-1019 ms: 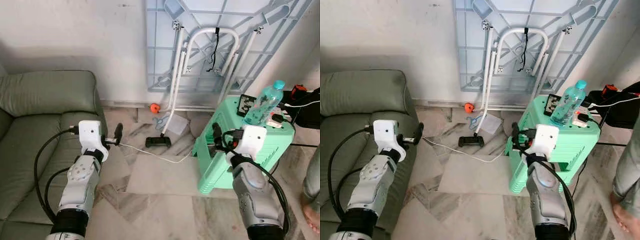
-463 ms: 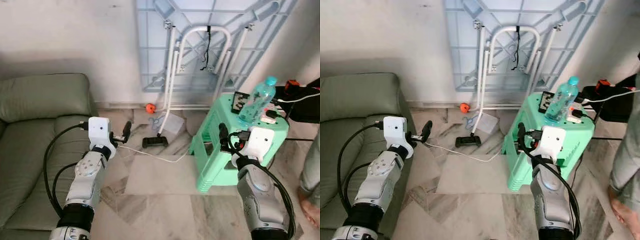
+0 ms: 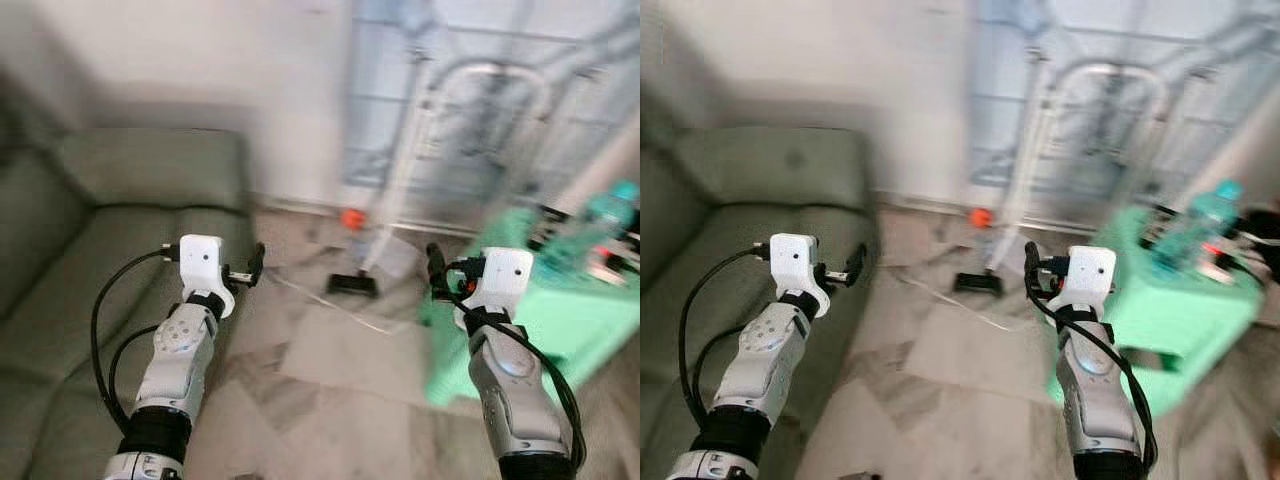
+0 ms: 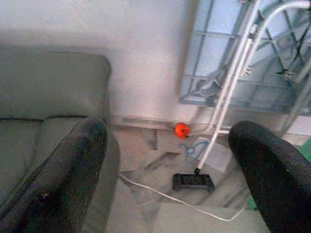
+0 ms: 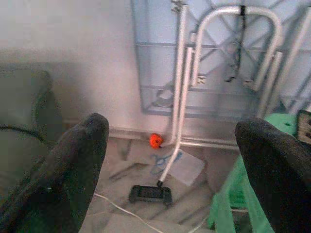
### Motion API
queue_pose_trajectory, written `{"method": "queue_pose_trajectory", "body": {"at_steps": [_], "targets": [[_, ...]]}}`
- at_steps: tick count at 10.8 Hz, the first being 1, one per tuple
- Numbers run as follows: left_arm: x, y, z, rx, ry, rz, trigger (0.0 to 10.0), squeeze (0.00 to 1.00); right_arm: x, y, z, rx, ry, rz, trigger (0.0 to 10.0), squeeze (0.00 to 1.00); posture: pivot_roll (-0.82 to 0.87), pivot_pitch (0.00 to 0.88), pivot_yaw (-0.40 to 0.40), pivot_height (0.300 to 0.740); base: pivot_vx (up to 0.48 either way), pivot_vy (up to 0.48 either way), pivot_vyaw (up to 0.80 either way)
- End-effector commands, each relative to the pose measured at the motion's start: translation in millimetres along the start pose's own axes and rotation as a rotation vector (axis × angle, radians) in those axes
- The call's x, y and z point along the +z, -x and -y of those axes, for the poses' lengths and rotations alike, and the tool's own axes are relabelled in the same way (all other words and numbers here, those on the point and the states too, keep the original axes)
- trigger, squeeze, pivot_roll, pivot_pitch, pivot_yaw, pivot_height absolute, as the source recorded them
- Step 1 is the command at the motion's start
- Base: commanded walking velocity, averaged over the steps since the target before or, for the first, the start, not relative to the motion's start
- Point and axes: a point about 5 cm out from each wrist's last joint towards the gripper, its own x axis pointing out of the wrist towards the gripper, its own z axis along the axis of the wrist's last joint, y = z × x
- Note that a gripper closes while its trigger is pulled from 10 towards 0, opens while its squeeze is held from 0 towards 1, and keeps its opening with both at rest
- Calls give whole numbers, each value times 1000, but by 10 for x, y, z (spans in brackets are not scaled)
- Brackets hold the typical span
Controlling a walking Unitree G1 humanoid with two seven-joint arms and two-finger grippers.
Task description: Move the pillow to the sofa
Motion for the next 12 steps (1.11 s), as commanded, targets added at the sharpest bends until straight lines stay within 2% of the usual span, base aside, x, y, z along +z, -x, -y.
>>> {"method": "queue_pose_trajectory", "body": {"at_steps": [1,3,4,6,8,9,12], "targets": [[-9,-2,8,7,-8,3,10000,0,54,7,-12,14,16,23,10000,0,-133,57,-4,740,0,0,800],[18,-8,29,-6,-14,17,10000,0,50,11,16,10,21,20,10000,0,-133,58,-2,740,0,0,800],[7,19,-9,3,-23,16,10000,0,53,11,14,7,18,22,10000,0,-135,59,2,740,0,0,800],[61,34,-34,2,-79,55,10000,0,48,26,-8,7,14,22,10000,0,-134,63,2,740,0,0,800],[49,27,-83,73,-72,46,10000,0,36,47,-5,10,18,16,10000,0,-137,64,1,740,0,0,800],[30,31,-97,100,-101,39,10000,0,37,50,3,8,20,15,10000,0,-137,64,1,740,0,0,800],[3,76,-122,89,-31,38,10000,0,17,94,0,6,18,9,10000,0,-139,69,3,740,0,0,800]]}}
